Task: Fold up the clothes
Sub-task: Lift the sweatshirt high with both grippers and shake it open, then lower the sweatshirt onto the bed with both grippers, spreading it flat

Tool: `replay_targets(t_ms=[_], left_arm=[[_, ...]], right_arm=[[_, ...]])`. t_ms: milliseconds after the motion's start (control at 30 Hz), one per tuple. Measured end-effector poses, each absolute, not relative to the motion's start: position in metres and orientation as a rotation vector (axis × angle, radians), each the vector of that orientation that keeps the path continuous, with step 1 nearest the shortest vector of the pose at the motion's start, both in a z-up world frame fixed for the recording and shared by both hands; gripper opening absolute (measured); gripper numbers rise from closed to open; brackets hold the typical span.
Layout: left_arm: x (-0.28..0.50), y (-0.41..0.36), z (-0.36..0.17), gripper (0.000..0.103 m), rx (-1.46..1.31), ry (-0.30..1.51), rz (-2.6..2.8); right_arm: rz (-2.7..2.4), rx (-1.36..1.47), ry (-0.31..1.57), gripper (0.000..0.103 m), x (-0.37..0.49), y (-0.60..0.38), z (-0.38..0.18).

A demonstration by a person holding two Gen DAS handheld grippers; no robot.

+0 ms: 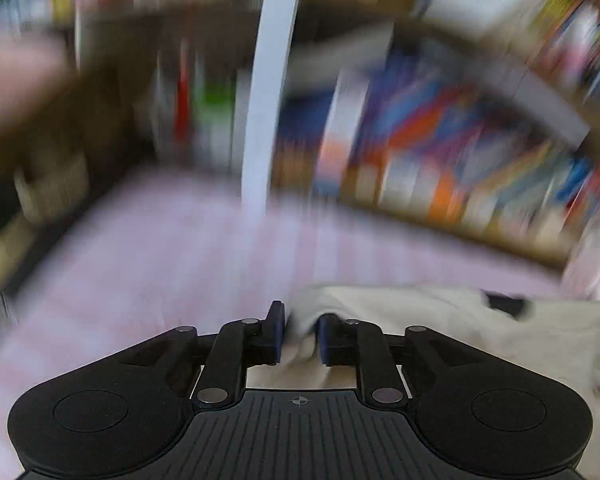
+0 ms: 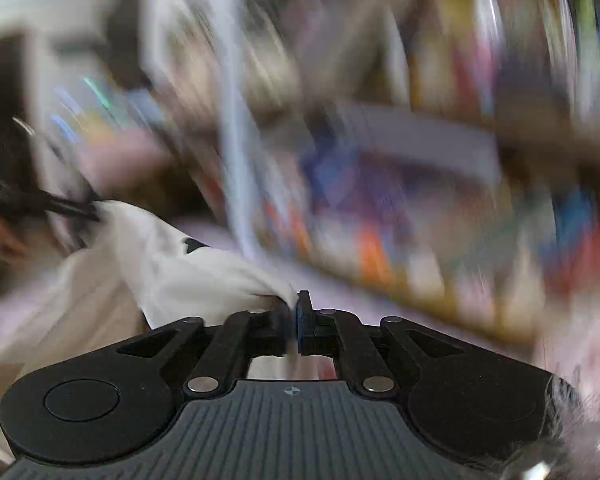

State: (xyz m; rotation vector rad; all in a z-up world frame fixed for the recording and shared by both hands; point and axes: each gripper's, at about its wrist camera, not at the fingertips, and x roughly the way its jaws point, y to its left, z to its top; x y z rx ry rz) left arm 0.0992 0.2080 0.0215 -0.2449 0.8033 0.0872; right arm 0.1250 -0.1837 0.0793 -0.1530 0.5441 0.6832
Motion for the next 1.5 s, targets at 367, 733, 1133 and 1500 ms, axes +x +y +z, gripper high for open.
replay_targets(t_ms=[367, 733, 1133, 1500], left_arm=[[0.049, 0.192, 0.030, 0.073, -0.229, 0.680, 0.133], [0.036, 0.138, 0.002, 0.074, -0.124, 0.769, 0.019], [0.060, 0.129, 0.024, 0.074, 0.368, 0.661, 0.073], [0.109, 0.124, 0.022, 0.013, 0.612, 0.736, -0.216]], right_arm=[[0.563, -0.226, 0.666, 0.044, 0.121, -0.184, 0.048], [0.599, -0.363, 0.758, 0.052, 0.088, -0.152, -0.001], [0.649, -0.886, 0.541, 0.053, 0.080, -0.125, -0.025], [0.851, -1.160, 0.446, 0.027, 0.102, -0.105, -0.039]])
